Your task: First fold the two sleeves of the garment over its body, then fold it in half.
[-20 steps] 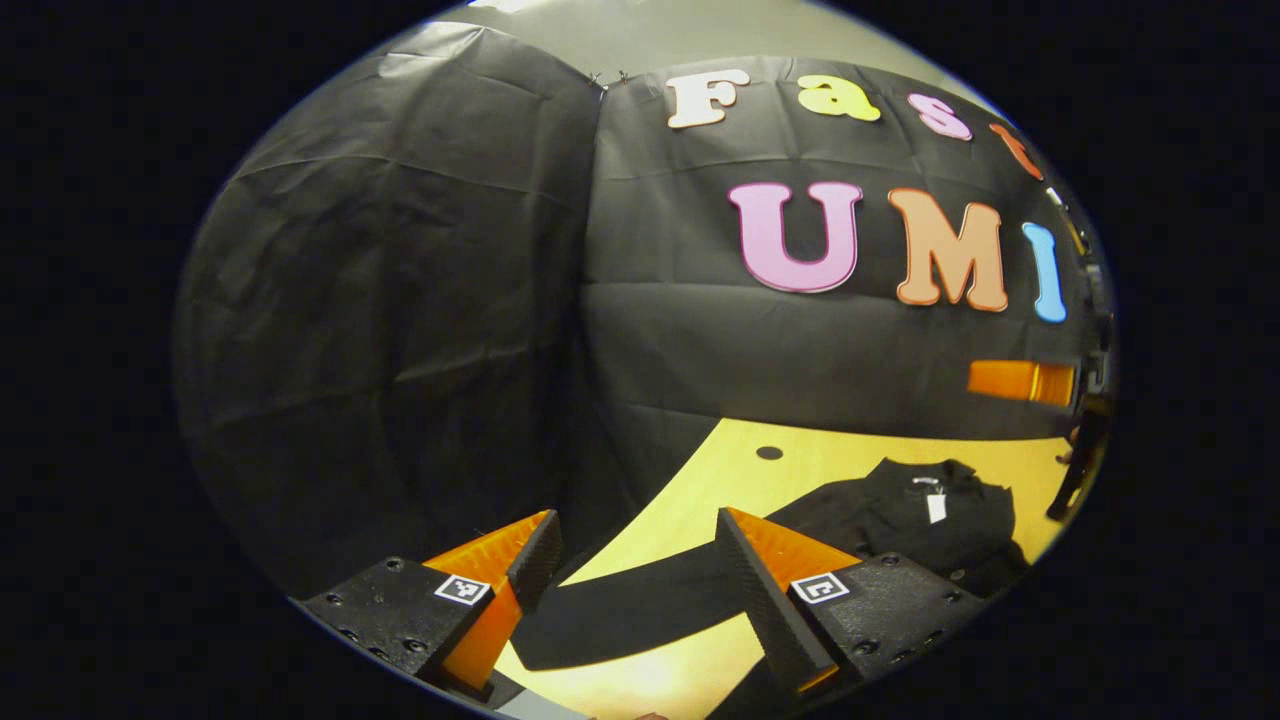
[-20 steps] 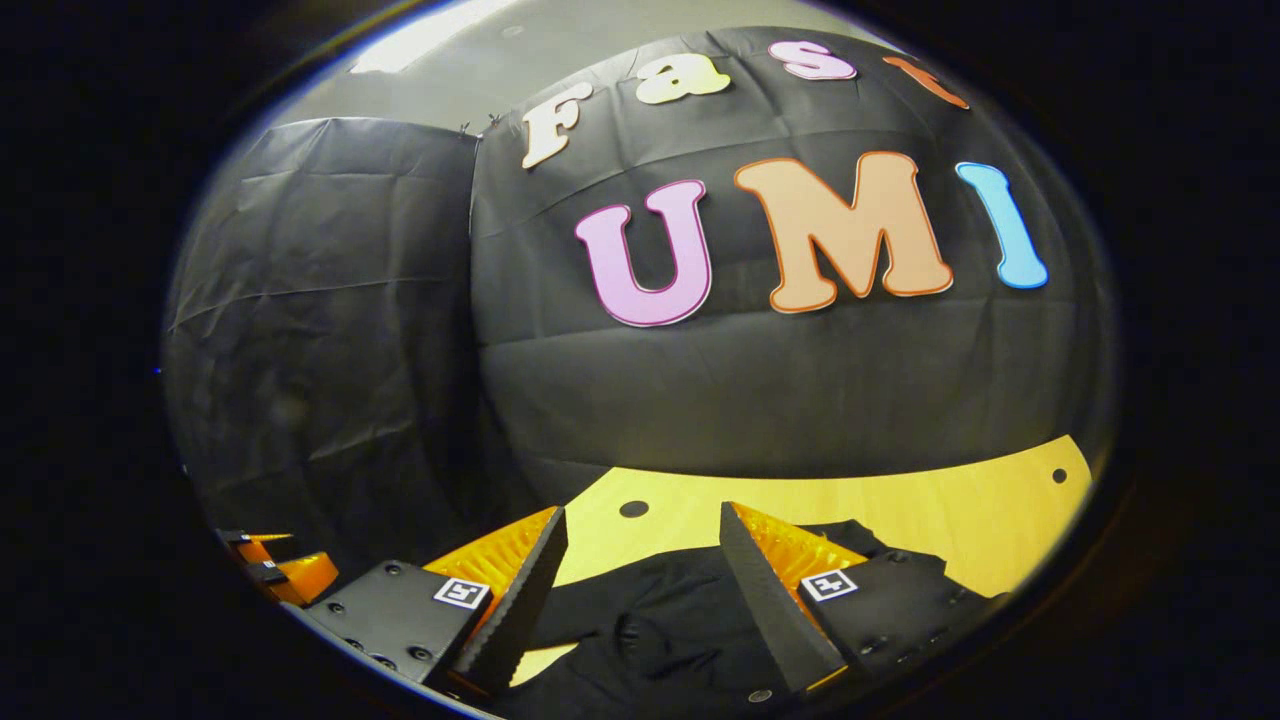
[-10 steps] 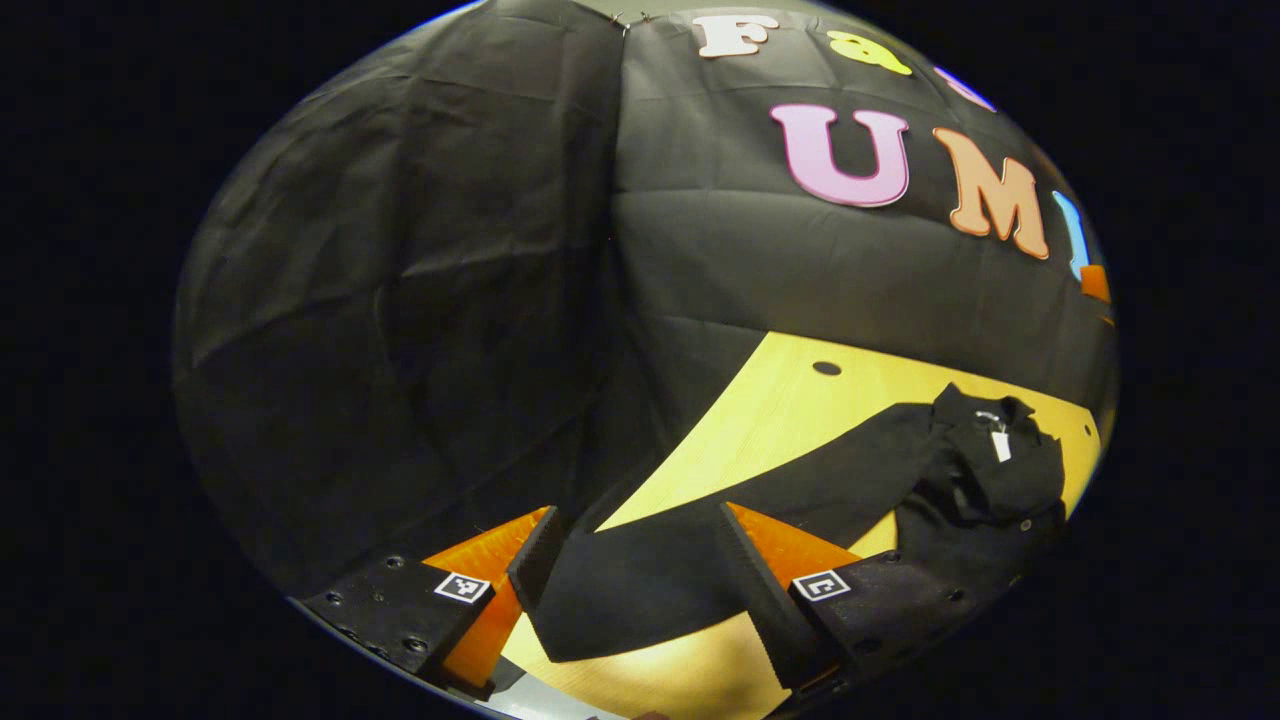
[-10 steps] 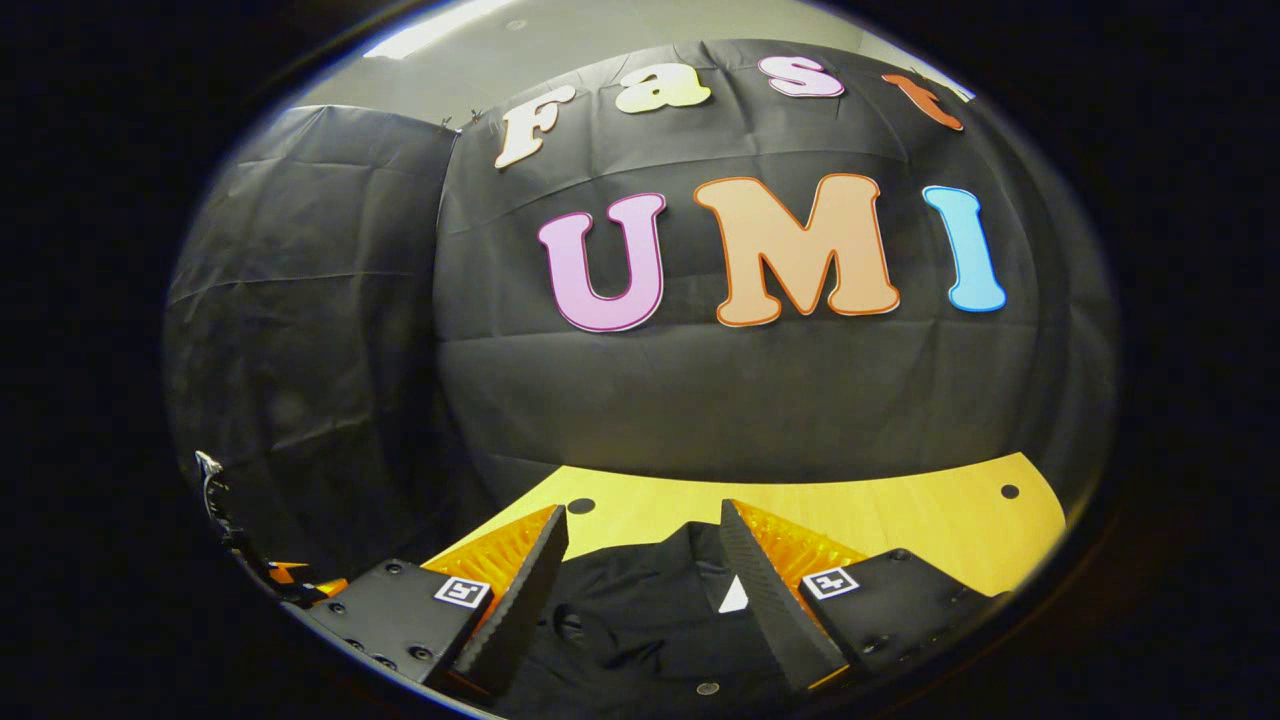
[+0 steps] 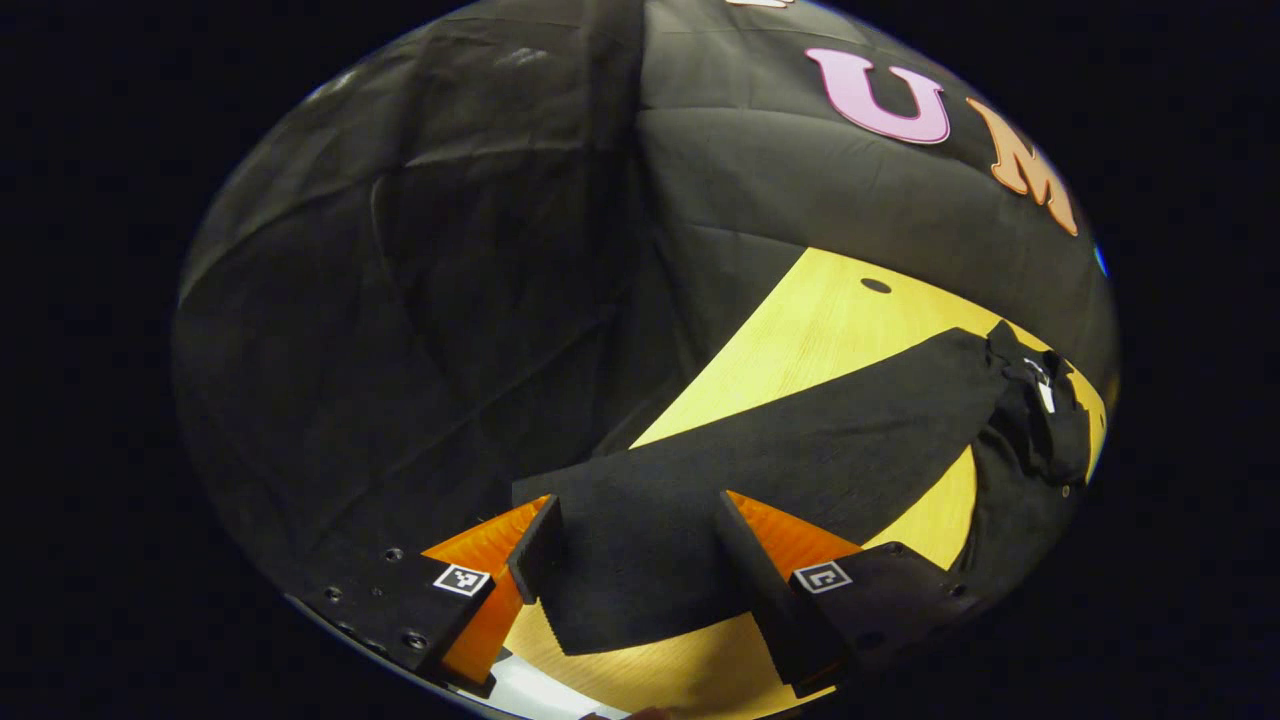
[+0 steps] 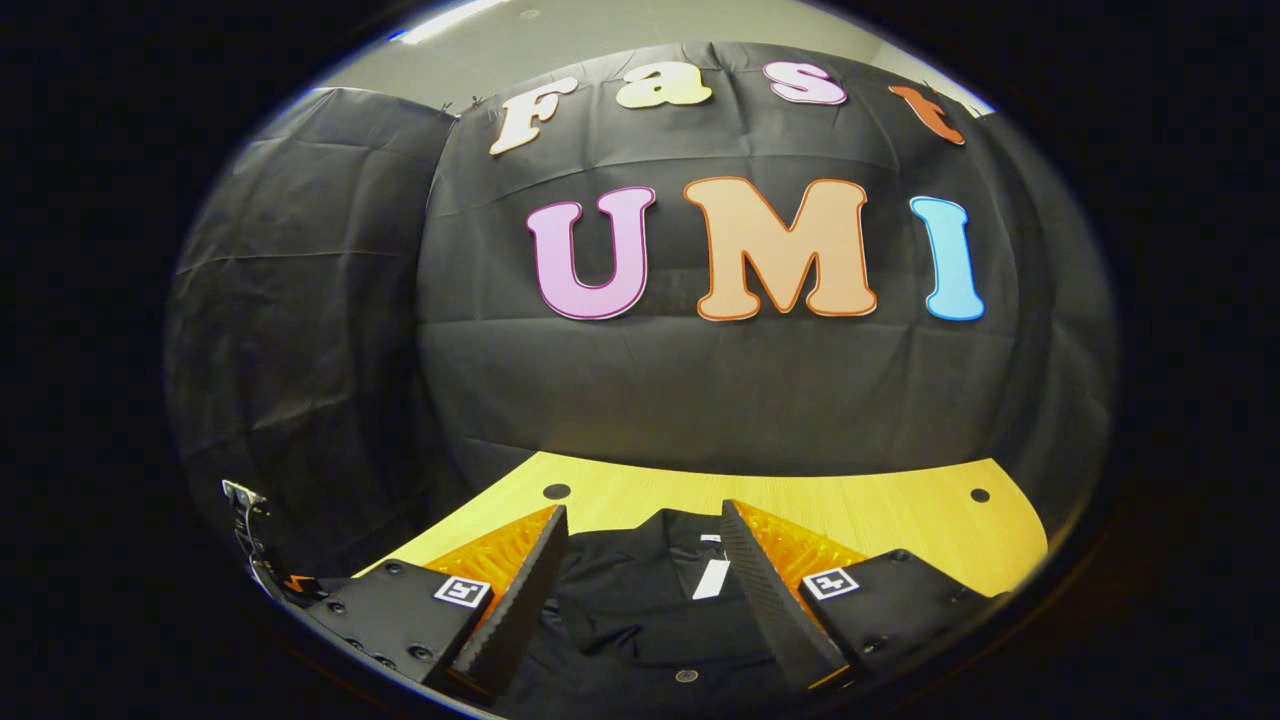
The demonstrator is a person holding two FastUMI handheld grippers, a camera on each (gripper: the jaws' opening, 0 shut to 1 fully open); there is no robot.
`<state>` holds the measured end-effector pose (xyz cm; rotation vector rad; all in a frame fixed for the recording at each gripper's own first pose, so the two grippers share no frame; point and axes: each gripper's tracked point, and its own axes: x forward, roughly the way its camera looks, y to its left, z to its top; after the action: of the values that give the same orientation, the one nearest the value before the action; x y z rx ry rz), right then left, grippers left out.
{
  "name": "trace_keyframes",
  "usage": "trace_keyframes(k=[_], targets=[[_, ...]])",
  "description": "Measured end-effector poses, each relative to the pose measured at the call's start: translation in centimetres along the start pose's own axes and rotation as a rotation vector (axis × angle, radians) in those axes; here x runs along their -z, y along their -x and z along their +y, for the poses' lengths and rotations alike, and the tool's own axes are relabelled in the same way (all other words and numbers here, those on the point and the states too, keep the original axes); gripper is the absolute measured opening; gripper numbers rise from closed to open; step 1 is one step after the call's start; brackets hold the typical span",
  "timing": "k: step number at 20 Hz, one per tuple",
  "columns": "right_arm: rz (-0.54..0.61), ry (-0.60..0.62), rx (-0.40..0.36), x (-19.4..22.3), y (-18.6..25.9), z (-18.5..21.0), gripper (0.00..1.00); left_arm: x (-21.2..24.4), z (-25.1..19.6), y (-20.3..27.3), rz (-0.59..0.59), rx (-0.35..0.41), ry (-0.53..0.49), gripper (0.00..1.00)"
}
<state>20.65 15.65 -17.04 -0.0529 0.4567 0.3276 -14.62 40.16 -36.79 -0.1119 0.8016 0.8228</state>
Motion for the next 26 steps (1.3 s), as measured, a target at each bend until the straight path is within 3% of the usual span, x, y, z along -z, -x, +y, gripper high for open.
trace_keyframes(k=[2, 3, 6, 9, 11, 12, 16, 21, 24, 26], targets=[[-0.005, 0.005, 0.001, -0.2, 0.3, 0.1, 0.92, 1.6, 0.6, -0.2, 0.044, -0.003, 0.022, 0.94], [-0.006, 0.008, 0.001, -0.1, 0.5, 0.0, 1.00, 1.0, 0.6, 0.0, 0.002, -0.001, 0.033, 0.94], [0.004, 0.010, 0.006, 0.2, 1.0, -0.3, 0.93, 1.1, 0.1, 0.0, -0.020, 0.028, 0.009, 0.95], [-0.001, -0.002, 0.003, 0.3, 2.1, -1.2, 0.97, 1.8, -1.1, 0.3, 0.000, 0.049, -0.044, 0.48], [-0.012, -0.010, 0.010, 0.1, 2.7, -2.3, 0.93, 1.9, -1.3, 0.7, 0.026, 0.042, -0.074, 0.16], [-0.013, -0.015, 0.014, 0.1, 2.9, -2.8, 1.00, 1.8, -2.4, 1.2, 0.043, 0.059, -0.059, 0.00], [-0.017, -0.040, 0.035, 0.5, 4.1, -5.7, 0.97, -2.6, -5.7, 3.5, -0.027, 0.124, -0.009, 0.00], [-0.005, -0.076, 0.071, 1.9, 5.3, -9.6, 1.00, -10.1, -13.0, 6.7, -0.150, 0.239, -0.064, 0.00], [0.004, -0.109, 0.097, 2.5, 6.2, -12.1, 0.93, -13.6, -17.8, 8.8, -0.234, 0.311, -0.102, 0.00], [-0.001, -0.124, 0.122, 2.7, 7.1, -14.1, 0.98, -15.1, -21.8, 10.1, -0.280, 0.370, -0.131, 0.00]])
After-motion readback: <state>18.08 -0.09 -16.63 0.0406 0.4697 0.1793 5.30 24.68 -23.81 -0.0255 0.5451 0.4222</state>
